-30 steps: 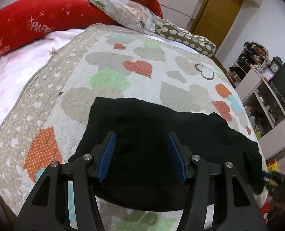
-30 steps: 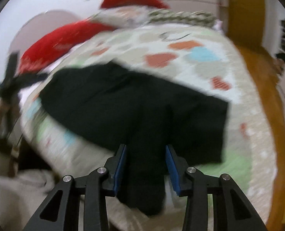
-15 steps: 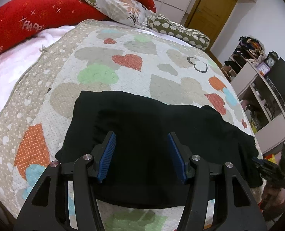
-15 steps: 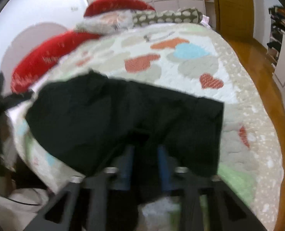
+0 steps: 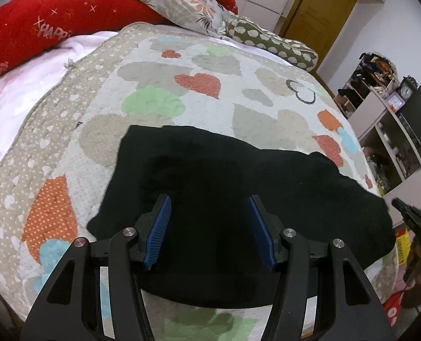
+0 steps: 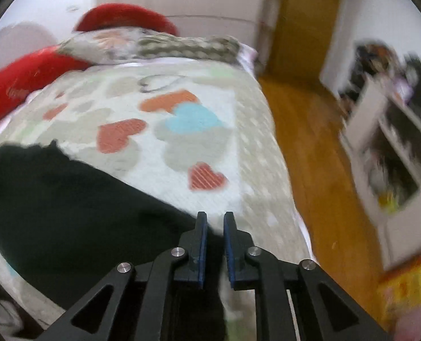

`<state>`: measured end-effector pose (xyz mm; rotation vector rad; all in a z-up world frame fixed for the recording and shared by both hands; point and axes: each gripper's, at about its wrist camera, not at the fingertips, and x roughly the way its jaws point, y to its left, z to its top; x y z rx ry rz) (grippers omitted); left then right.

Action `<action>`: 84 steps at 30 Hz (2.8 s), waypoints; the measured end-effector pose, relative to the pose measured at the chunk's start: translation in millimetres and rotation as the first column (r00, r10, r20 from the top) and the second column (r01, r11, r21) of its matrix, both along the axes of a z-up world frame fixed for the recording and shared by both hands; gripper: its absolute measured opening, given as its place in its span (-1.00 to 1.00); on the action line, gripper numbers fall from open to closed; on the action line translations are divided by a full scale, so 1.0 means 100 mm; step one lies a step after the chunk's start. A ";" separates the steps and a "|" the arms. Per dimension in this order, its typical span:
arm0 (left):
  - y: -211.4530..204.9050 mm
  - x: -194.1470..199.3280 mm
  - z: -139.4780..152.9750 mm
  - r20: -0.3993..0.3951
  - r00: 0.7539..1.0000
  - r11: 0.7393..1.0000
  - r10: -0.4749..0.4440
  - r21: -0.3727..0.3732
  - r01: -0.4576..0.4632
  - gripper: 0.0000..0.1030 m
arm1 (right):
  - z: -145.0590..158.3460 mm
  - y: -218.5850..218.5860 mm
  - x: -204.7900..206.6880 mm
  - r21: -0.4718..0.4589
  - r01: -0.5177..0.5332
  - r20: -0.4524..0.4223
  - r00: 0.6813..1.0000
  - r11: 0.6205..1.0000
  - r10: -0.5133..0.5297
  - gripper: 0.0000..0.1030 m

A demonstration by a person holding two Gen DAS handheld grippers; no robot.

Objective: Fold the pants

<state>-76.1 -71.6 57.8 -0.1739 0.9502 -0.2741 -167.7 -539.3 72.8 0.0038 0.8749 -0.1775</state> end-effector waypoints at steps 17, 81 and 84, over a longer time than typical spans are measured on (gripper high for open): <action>0.35 0.11 -0.26 -0.030 0.995 0.996 0.093 0.004 -0.093 0.08 | -0.18 0.17 -0.18 0.127 0.016 0.026 0.999 0.992 -0.019 -0.39; 0.15 0.30 -0.22 0.044 0.982 0.974 0.182 0.128 -0.186 0.36 | -0.34 1.97 1.08 0.221 -0.298 0.024 0.954 0.929 0.300 0.01; 0.14 0.20 -0.14 0.060 0.982 0.976 0.177 0.119 -0.183 0.36 | -0.27 1.98 0.90 0.204 -0.311 0.040 0.950 0.928 0.310 0.01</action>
